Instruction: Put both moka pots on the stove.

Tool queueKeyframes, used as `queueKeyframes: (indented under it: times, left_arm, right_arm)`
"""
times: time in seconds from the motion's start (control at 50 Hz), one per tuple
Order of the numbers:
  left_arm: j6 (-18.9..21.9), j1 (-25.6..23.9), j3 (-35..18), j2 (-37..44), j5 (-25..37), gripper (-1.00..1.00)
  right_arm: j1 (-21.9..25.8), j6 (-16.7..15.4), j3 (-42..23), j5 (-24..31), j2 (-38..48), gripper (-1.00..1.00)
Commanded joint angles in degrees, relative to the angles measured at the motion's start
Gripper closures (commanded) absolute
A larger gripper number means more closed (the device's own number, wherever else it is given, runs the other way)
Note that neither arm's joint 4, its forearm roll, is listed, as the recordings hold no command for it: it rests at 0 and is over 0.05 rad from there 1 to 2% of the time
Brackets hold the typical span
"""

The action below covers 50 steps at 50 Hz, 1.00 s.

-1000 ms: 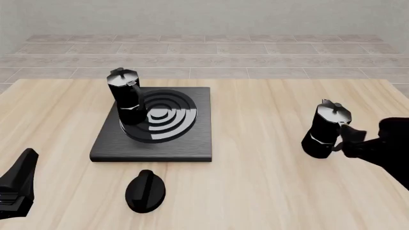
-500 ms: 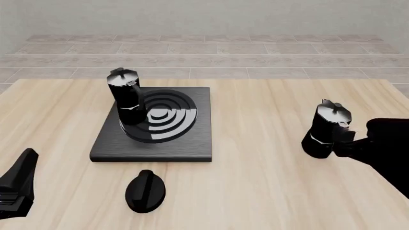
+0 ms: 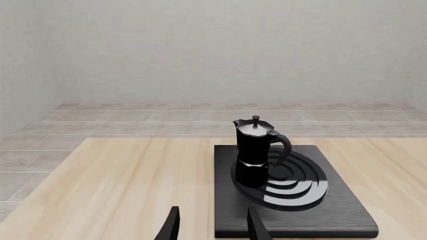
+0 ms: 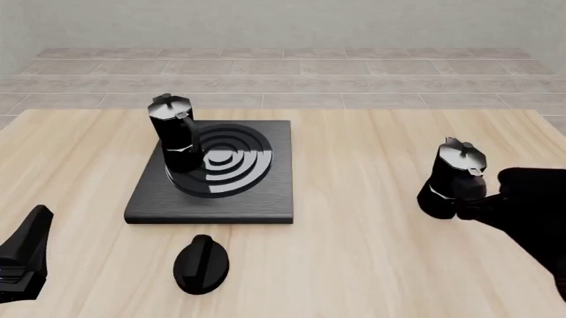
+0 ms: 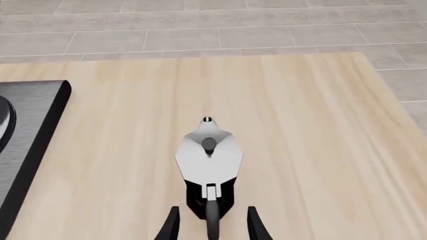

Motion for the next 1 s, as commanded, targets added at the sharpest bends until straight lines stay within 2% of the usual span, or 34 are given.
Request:
queueKeyframes:
  times: [0.02,0.68,0.7,1.0]
  left_arm:
    - [0.0,0.0,0.0,0.0,0.0,-1.0]
    - [0.0,0.0,0.0,0.0,0.0,-1.0]
    - [0.0,0.0,0.0,0.0,0.0,-1.0]
    - [0.0,0.0,0.0,0.0,0.0,-1.0]
  right_arm:
    - [0.4,0.16,0.08,-1.97,2.19,-1.0]
    - [0.4,0.55,-1.03,-6.61,9.34,-1.0]
    - [0.34,0.45,-0.88,-6.68,8.92,1.0]
    - [0.74,0.77,-1.57,-6.05,8.35,1.0]
